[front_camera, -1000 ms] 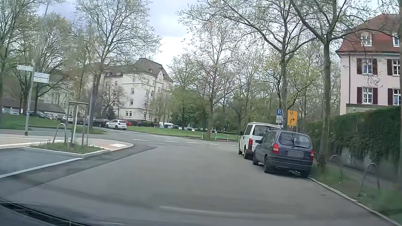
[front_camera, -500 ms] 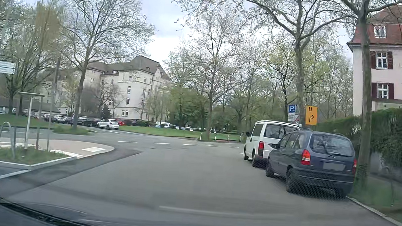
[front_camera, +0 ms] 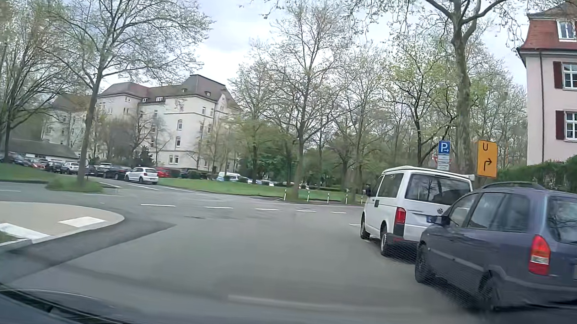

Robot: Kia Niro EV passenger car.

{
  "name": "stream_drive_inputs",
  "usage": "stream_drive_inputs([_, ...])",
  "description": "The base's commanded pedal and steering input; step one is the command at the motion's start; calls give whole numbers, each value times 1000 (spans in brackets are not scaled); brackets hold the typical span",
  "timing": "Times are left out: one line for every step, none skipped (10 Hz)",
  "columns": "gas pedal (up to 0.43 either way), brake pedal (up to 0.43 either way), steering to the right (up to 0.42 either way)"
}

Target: Follow the waypoints while adhering to traffic rules and regulations

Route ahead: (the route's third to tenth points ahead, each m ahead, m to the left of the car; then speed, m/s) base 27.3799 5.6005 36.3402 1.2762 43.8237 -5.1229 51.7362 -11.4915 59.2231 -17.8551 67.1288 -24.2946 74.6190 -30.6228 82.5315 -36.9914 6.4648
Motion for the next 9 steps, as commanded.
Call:
stream_drive_inputs([0, 91, 6])
stream_drive_inputs([0, 110, 6])
stream_drive_inputs([0, 122, 6])
stream_drive_inputs([0, 128, 6])
stream_drive_inputs([0, 128, 6])
stream_drive_inputs([0, 128, 5])
stream_drive_inputs([0, 140, 4])
stream_drive_inputs([0, 140, 4])
stream_drive_inputs([0, 128, 4])
